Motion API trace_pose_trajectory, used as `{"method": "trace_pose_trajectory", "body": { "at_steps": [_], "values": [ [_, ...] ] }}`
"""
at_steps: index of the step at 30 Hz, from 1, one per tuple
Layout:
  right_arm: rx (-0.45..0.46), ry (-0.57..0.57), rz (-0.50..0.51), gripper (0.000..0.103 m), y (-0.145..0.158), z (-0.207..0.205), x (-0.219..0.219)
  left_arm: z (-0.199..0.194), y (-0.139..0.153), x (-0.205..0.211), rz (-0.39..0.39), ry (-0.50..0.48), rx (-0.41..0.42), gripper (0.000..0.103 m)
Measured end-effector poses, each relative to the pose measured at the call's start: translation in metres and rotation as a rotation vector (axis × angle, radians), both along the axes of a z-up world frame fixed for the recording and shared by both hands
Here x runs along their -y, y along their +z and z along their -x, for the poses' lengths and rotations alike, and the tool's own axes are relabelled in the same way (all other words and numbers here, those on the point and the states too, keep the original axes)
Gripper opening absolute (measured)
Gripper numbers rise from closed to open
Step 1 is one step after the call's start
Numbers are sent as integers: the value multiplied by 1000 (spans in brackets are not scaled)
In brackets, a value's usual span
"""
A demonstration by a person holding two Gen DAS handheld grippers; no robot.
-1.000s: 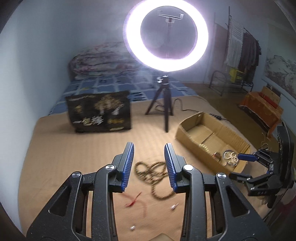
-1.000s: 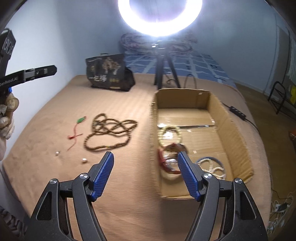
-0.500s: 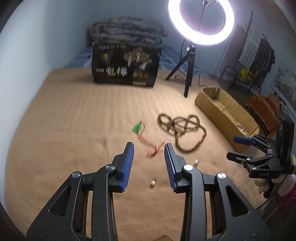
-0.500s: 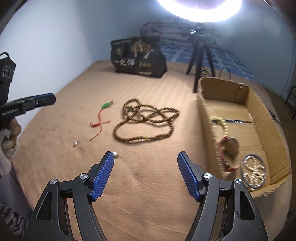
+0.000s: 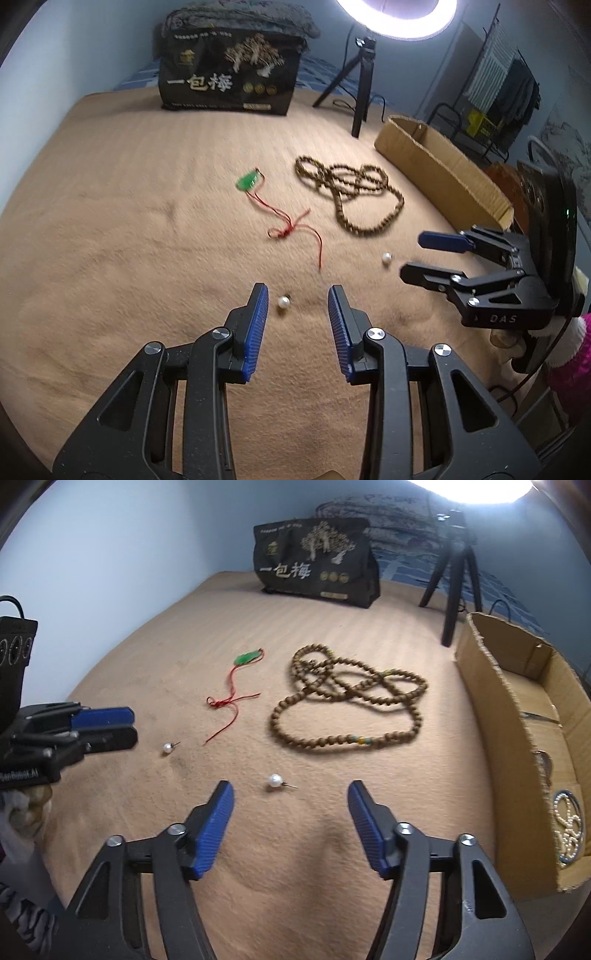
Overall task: Organize jewelry
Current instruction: 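Move both open tools back toward the loose pearl earrings, then close the left tool on one pearl earring while the right tool grasps the other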
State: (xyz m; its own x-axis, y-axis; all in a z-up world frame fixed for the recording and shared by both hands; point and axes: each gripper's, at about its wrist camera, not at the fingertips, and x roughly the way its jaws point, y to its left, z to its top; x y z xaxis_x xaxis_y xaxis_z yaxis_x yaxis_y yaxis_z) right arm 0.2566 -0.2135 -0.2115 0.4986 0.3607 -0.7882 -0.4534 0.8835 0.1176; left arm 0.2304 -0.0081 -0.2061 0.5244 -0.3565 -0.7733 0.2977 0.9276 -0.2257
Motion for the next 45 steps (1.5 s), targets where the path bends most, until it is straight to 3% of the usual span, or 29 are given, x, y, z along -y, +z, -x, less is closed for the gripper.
{"method": "trace_pose_trajectory", "body": {
  "at_steps": [4,6,22,30,41,45],
  "values": [
    [-12,2,5,58,-7,-2,-7,-3,-9,5,-17,0,-3,34],
    [-23,1,3,49,-10,-4,-8,-5,-13,7,-34,0,-2,28],
    [-26,5,35,36,-15,-9,-20,-8,-35,15,-64,-2,-13,20],
    [-16,29,66,17,-16,-8,-26,-9,-36,14,-73,4,-5,10],
    [-18,28,46,17,-16,-8,-23,-8,-36,17,-93,-4,14,7],
    [-19,30,48,17,-16,-8,-23,-10,-36,20,-109,-3,21,15]
  ]
}}
